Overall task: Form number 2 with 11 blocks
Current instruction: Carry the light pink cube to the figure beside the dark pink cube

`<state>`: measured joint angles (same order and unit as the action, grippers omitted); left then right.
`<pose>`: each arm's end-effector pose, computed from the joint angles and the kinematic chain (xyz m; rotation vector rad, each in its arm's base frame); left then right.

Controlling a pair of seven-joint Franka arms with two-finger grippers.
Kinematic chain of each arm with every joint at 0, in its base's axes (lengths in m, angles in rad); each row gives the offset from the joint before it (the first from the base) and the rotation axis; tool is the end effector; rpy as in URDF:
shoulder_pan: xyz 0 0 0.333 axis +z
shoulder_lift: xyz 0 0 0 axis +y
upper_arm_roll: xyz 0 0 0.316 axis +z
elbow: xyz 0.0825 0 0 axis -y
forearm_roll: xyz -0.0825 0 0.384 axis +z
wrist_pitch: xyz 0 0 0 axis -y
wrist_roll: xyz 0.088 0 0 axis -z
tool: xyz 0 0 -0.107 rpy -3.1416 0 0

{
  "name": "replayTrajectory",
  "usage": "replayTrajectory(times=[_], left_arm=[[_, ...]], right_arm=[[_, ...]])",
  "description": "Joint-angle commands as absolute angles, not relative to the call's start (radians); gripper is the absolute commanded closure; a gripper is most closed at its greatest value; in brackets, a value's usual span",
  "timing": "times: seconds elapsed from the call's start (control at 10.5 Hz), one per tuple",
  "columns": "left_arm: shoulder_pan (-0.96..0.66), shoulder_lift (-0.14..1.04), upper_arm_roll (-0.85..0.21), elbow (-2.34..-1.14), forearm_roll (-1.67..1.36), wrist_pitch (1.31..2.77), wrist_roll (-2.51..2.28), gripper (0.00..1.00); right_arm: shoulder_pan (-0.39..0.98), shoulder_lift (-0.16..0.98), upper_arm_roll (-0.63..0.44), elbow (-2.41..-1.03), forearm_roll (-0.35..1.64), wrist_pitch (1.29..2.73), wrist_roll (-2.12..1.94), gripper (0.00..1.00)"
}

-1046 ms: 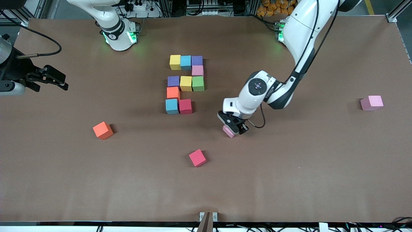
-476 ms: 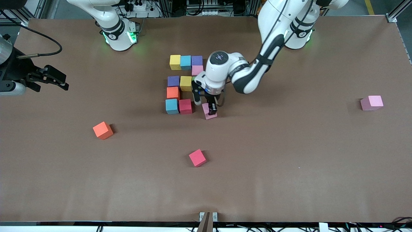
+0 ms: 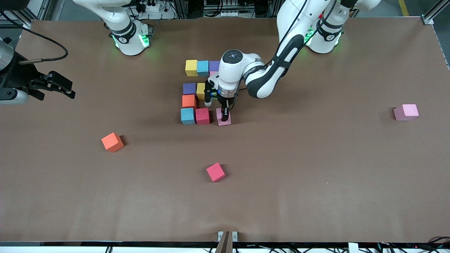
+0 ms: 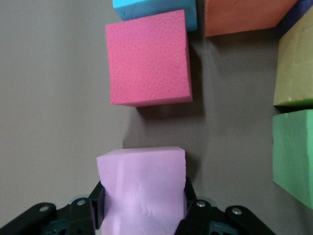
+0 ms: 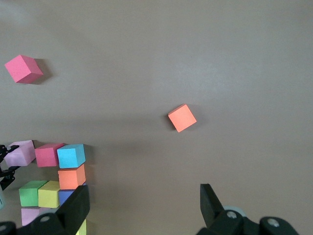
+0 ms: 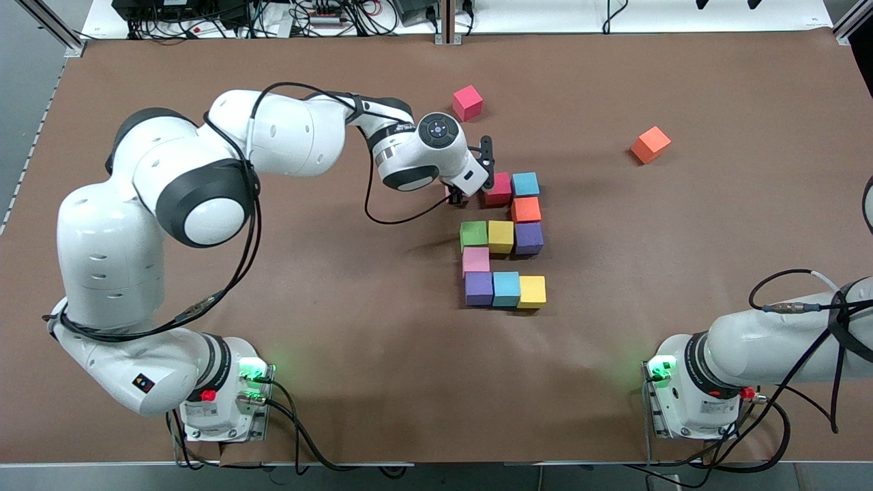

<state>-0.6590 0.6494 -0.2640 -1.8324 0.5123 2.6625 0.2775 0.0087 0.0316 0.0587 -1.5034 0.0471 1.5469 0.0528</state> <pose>0.4002 -0.5292 0.2053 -2.1756 2.1584 -0.3865 0.5609 0.0424 0.6366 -3.0919 -0.0247 -0.0139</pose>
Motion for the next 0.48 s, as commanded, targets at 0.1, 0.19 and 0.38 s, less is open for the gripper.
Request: replayTrajectory(times=[0.1, 0.19, 0.38], left_arm=[[-0.644, 0.706, -0.308, -1.798, 0.477, 2.651, 0.333, 1.0], [-0.618, 0.706, -0.334, -1.801, 0.433, 2.651, 0.365, 1.0], [-0.548, 0.707, -0.418, -1.798, 0.359, 2.651, 0.466, 1.0]], right_arm=[[0.015, 0.029, 0.055, -1.505, 0.051, 1.549, 0.058, 0.0], [0.015, 0.029, 0.055, -1.506, 0.051, 1.549, 0.058, 0.0], [0.015, 0.029, 0.057, -1.505, 0.051, 1.549, 0.058, 0.0]])
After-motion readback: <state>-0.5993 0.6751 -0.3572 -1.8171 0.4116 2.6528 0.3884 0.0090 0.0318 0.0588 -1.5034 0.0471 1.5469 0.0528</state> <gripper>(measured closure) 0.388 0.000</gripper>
